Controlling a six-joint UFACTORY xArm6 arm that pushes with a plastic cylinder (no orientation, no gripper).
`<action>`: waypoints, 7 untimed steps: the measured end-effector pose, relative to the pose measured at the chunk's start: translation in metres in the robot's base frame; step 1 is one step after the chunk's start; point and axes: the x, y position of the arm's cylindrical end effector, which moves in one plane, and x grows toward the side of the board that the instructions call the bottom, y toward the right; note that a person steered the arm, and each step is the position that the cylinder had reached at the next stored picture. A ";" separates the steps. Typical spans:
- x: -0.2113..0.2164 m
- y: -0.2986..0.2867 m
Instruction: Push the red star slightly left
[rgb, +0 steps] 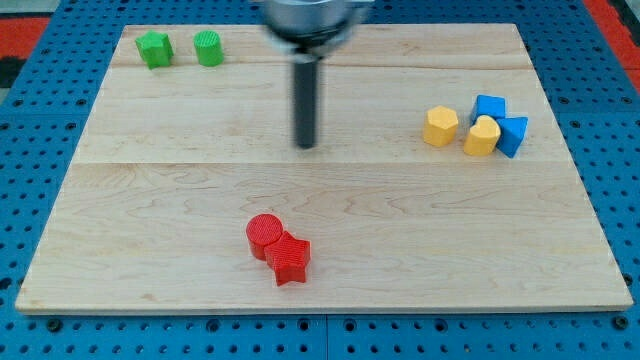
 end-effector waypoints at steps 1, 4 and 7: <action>0.058 -0.032; 0.069 0.054; 0.191 0.037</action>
